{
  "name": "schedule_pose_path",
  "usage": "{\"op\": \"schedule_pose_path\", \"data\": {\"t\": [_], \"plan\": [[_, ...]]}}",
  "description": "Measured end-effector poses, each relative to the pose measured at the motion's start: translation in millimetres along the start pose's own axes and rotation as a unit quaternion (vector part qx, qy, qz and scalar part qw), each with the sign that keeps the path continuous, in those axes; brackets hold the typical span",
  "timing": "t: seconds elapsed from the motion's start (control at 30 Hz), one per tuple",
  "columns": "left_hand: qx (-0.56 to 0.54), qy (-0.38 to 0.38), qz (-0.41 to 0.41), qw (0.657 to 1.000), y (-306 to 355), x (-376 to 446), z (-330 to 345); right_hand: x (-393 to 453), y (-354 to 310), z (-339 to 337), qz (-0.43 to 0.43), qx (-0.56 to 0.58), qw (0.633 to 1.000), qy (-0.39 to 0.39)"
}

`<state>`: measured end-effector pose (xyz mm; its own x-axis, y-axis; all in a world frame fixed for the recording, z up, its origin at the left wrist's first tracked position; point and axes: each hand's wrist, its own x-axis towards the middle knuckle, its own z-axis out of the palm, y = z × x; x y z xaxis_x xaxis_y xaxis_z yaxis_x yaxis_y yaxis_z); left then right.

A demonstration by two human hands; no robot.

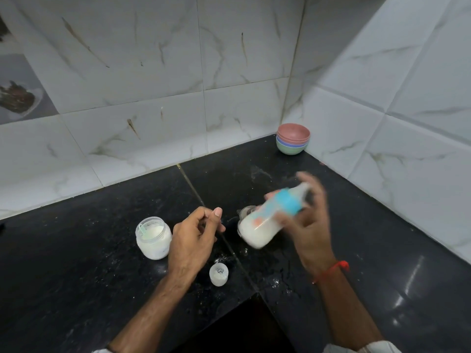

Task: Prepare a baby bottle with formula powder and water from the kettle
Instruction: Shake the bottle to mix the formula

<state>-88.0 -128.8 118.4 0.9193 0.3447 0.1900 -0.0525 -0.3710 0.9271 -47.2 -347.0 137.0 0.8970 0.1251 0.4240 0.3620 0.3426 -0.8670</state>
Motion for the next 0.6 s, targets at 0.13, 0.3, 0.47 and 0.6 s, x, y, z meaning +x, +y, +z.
{"op": "schedule_pose_path", "data": {"t": [0.13, 0.3, 0.47, 0.6], "plan": [[-0.011, 0.013, -0.015, 1.000, 2, -3, -4, 16, -7, -21, 0.009, 0.391, 0.870, 0.302], [-0.009, 0.010, -0.007, 1.000, 2, -4, -3, 13, 4, -15, 0.018, 0.318, 0.916, 0.243], [0.000, -0.002, 0.007, 1.000, 3, -2, 1, 6, 16, -16, -0.041, -0.281, 0.938, -0.198], [-0.004, 0.008, 0.012, 1.000, 3, -3, -2, 6, 11, -14, 0.004, -0.026, 0.999, 0.035]]}}
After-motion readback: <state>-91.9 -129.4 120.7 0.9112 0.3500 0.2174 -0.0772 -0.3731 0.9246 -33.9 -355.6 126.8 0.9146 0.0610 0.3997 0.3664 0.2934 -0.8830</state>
